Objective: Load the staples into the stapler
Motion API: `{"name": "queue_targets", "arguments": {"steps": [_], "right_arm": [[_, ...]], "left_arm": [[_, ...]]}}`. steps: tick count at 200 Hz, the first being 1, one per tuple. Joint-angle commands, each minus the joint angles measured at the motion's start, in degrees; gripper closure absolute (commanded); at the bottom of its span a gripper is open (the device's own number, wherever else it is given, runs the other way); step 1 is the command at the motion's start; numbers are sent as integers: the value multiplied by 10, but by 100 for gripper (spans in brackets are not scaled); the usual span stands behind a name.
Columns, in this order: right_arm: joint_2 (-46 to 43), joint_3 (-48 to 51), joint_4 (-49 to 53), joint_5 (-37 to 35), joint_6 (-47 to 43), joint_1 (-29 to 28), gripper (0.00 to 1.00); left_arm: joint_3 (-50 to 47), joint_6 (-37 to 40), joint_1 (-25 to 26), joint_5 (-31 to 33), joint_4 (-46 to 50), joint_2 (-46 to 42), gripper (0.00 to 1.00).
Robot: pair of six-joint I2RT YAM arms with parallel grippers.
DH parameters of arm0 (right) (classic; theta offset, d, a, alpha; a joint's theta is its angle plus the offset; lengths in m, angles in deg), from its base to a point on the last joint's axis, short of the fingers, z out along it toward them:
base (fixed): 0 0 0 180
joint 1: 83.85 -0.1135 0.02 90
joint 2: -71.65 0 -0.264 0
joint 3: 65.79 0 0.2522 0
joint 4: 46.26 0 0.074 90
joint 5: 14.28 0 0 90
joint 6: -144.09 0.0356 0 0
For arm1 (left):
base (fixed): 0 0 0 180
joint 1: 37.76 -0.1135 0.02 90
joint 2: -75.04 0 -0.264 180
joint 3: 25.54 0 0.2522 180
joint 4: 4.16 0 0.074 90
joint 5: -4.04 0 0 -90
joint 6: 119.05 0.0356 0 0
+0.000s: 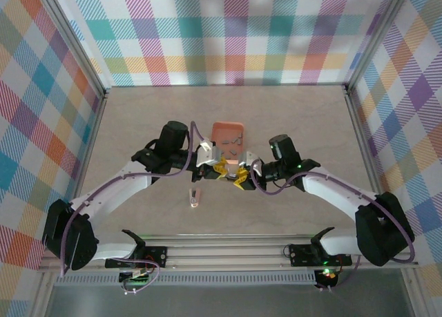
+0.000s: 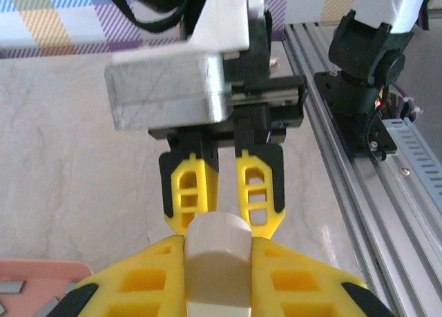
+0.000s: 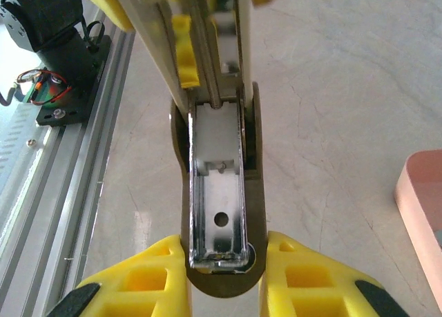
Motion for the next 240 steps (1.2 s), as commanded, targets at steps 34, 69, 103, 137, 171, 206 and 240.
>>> {"name": "queue_targets", "arguments": {"steps": [34,69,103,137,171,206,240], "right_arm": [[33,5,-34,-33,49,-8,73],[7,22,-55,-59,68,-8,50],[-50,40,-43,-100,68,-9,42],[-104,24,-24,-85,76,-9,41],[-110,-4,-23,-70,84,-29,39],[-85,-33,-31,-60,91,-55,39],[-62,-41,-54,-37,105,-68,39]], "left_arm": [[-10,-52,-6,-40,-83,-45,93],[-9,-41,-6,-32,-67,-43,93],[-1,-26,-6,-29,-46,-41,93],[4,-17,-6,-30,-35,-37,93],[4,-18,-6,-33,-38,-36,93],[3,-19,-6,-35,-39,-39,93],[2,-18,-6,-38,-40,-38,93]]}}
